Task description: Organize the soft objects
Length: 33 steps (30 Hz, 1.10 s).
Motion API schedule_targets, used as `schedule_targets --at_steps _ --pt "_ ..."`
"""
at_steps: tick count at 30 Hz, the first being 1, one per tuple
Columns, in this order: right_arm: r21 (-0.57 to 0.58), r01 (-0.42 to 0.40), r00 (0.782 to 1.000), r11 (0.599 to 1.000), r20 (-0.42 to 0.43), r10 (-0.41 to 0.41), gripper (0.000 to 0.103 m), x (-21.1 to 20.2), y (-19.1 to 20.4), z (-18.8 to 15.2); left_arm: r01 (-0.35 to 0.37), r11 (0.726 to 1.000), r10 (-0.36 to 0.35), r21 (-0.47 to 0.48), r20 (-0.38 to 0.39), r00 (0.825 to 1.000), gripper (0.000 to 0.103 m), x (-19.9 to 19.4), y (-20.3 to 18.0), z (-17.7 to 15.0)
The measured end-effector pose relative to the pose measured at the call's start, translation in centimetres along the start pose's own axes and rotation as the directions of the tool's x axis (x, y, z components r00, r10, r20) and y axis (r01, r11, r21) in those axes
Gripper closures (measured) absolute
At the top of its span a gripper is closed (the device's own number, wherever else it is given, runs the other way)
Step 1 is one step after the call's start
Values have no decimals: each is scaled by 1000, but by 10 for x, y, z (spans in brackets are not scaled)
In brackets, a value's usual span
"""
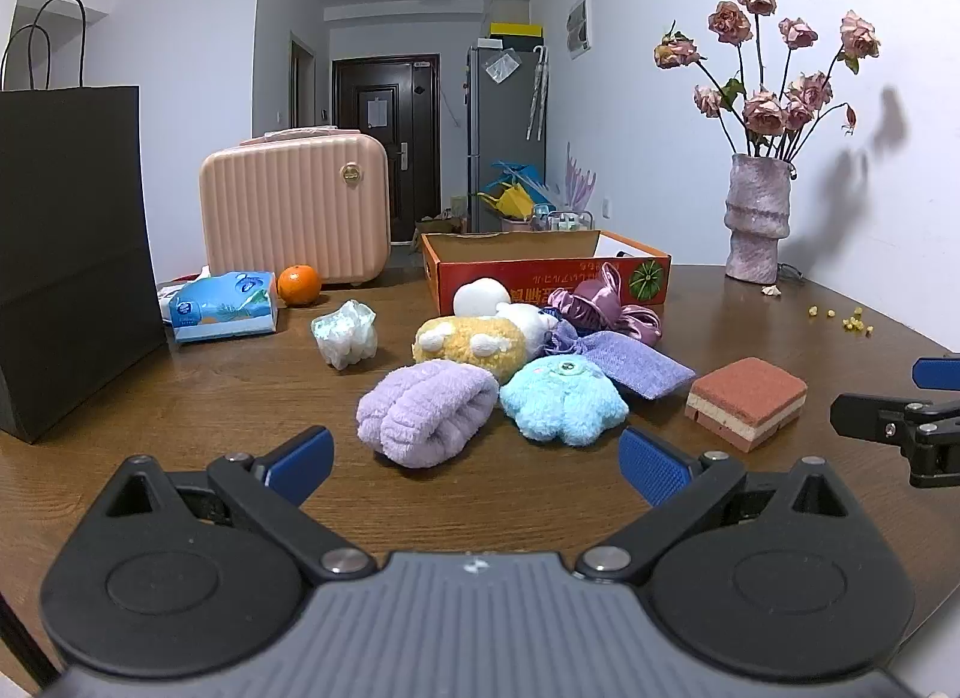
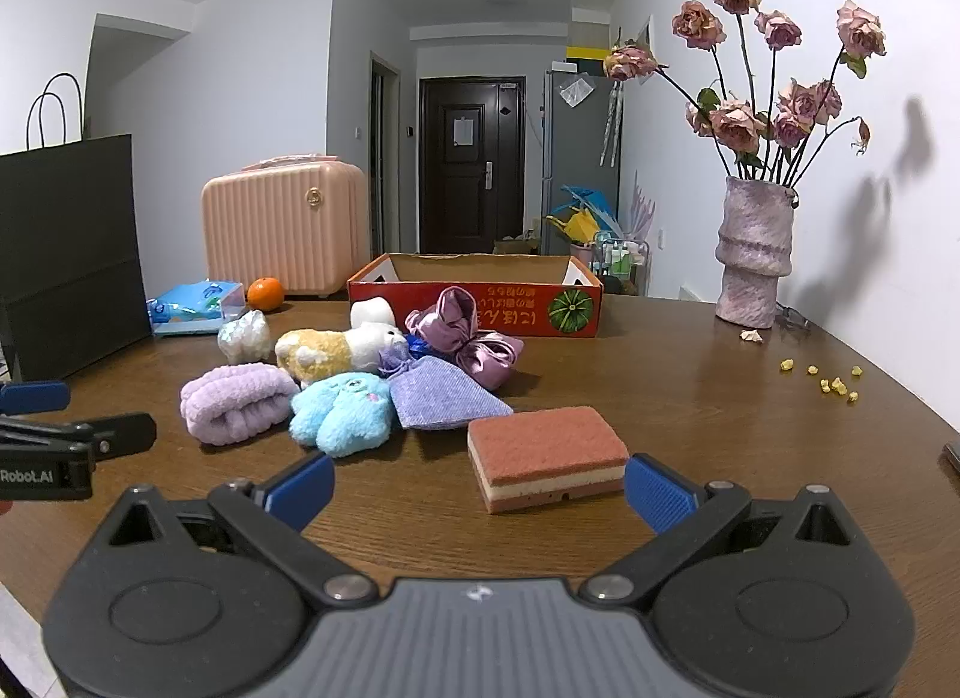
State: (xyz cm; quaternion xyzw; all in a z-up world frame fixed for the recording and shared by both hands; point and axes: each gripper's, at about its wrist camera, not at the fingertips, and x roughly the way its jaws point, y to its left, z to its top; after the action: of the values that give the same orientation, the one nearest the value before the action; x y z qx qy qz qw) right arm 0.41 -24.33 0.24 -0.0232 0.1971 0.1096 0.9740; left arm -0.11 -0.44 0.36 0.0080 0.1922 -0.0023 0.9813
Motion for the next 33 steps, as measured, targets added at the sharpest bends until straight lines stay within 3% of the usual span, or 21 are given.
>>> schedule_targets --at_steps 33 --pt "-3 2 1000 1000 3 -2 0 -3 -2 5 -1 1000 1 4 7 1000 0 -3 1 8"
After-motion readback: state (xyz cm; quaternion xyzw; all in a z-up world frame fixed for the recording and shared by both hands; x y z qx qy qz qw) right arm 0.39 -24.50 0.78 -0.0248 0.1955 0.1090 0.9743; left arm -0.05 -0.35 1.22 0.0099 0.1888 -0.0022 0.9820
